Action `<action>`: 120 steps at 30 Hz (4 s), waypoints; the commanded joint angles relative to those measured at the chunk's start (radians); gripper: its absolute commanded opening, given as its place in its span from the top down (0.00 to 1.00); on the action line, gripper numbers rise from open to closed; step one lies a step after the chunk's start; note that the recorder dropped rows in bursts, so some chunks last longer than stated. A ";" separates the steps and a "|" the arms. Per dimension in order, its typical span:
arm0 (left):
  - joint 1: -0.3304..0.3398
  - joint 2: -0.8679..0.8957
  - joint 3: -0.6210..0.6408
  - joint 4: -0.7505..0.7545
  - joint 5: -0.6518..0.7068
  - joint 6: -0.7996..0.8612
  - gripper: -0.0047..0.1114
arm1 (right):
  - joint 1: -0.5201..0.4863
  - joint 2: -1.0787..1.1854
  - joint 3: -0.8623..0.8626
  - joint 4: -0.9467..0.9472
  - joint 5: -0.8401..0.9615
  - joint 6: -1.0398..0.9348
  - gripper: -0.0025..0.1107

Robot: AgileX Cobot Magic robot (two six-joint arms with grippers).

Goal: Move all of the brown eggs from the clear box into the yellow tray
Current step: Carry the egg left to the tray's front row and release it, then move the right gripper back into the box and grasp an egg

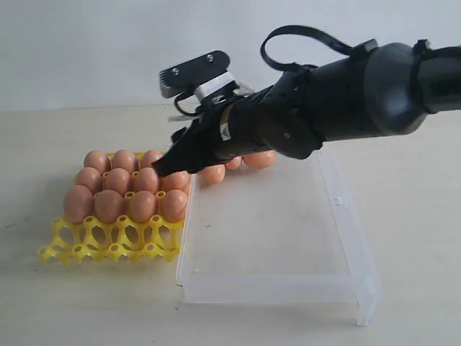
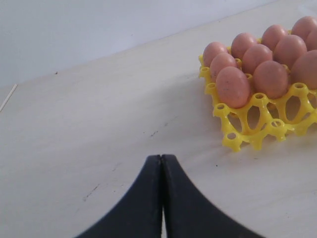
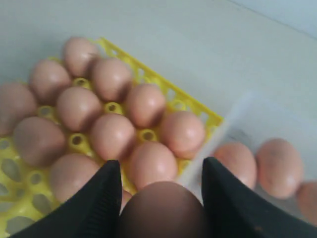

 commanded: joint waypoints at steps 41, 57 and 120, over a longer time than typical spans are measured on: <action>-0.006 -0.006 -0.004 0.000 -0.006 -0.006 0.96 | 0.121 0.143 0.025 0.057 -0.170 -0.205 0.42; -0.006 -0.006 -0.004 0.000 -0.006 -0.006 0.96 | 0.053 -0.145 0.025 0.016 0.353 0.002 0.45; -0.006 -0.006 -0.004 0.000 -0.006 -0.006 0.96 | -0.256 0.358 -0.255 -0.191 0.217 -0.849 0.78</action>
